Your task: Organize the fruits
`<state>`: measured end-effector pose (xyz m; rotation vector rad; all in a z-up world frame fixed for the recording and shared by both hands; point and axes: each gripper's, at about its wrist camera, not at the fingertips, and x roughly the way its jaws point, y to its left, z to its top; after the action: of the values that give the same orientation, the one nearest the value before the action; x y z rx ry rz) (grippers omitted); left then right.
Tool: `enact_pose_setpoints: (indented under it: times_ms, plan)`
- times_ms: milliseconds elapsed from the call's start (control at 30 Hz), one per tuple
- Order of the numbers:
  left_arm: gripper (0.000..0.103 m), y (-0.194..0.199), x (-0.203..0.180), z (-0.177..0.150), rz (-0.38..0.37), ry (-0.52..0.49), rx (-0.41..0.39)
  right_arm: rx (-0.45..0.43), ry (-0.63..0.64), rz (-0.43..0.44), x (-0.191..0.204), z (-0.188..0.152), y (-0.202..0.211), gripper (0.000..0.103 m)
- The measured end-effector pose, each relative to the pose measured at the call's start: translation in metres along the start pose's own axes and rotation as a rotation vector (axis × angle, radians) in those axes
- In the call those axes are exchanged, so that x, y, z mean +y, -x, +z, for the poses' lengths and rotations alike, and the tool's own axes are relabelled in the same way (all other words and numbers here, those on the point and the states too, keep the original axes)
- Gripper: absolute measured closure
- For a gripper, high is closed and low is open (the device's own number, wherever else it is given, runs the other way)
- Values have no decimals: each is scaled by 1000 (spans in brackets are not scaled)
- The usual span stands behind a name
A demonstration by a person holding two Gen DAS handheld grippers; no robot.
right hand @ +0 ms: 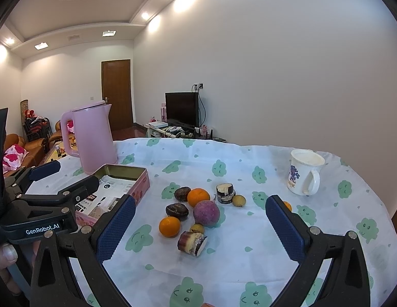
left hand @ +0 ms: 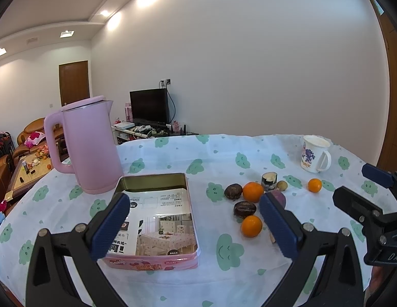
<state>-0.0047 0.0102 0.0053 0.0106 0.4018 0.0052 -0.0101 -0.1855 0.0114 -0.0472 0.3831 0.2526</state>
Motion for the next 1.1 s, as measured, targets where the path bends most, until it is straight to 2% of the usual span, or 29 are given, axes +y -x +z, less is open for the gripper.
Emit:
enact_pose_setpoints:
  times_ms: [867,1100]
  plan:
    - [0,-28,-5,-22,21,-16,58,42,-26,1,-10,-16,-18,1]
    - [0,-54,-8,-42,42,-40,116,120,-47,-30,-19,-37,-49,2]
